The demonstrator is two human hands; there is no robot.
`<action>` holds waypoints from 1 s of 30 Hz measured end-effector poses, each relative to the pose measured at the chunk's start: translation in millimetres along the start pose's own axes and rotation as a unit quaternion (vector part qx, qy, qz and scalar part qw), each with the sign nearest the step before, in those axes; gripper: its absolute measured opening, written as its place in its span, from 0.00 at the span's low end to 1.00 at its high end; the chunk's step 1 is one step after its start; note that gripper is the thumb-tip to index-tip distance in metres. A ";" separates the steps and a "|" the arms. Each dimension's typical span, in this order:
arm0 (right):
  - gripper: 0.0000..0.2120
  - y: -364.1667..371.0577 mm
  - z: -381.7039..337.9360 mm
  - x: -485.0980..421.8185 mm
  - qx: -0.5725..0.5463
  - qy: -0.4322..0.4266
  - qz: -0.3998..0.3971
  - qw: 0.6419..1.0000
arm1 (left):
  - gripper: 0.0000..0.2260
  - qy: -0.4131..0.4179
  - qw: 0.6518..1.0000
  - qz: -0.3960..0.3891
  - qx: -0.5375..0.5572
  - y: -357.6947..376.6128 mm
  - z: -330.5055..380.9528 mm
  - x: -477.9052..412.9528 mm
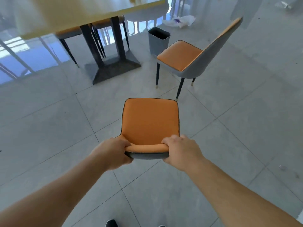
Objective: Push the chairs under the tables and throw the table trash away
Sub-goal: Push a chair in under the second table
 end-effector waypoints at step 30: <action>0.10 -51.5 -249.4 -338.4 0.055 -0.119 -0.055 0.990 | 0.10 -0.153 0.976 0.049 0.143 -93.1 -308.1 -119.7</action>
Point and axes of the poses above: each hand's wrist, its own x-axis away from the middle knuckle, its own y-axis out of the palm, z = x × y, the point moved 9 cm from there along -x, towards the middle knuckle, and after that the axes turned 15 degrees about -x, right-handed, at the moved point
